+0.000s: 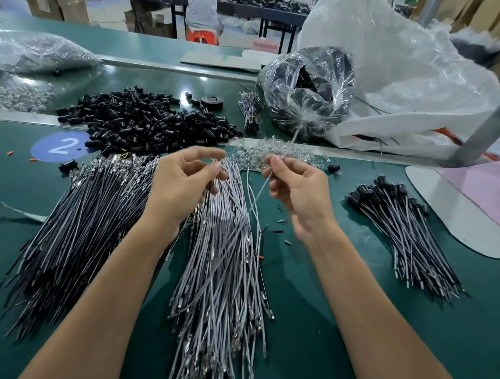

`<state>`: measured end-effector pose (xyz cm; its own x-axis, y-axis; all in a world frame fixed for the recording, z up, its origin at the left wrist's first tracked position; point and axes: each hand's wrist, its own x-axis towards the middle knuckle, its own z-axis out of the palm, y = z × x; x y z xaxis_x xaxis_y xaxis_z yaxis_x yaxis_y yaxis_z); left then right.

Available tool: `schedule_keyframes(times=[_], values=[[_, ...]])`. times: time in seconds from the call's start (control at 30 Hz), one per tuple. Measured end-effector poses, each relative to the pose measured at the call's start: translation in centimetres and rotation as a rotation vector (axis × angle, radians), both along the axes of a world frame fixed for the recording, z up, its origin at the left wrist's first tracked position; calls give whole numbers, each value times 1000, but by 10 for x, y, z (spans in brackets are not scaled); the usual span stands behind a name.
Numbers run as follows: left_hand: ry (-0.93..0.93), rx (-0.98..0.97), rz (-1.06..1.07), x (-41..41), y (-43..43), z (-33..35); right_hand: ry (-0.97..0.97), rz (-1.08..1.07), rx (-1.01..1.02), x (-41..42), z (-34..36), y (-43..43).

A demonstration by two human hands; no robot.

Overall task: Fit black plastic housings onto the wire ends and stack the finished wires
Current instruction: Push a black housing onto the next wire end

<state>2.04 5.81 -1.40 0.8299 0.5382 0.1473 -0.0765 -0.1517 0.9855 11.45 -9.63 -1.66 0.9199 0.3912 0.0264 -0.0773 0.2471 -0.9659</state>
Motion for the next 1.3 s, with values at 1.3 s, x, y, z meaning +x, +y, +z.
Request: schedule_keyframes(times=[1.3], values=[[-102, -191, 347, 4, 10, -4, -1191, 412, -981, -41, 6, 37]])
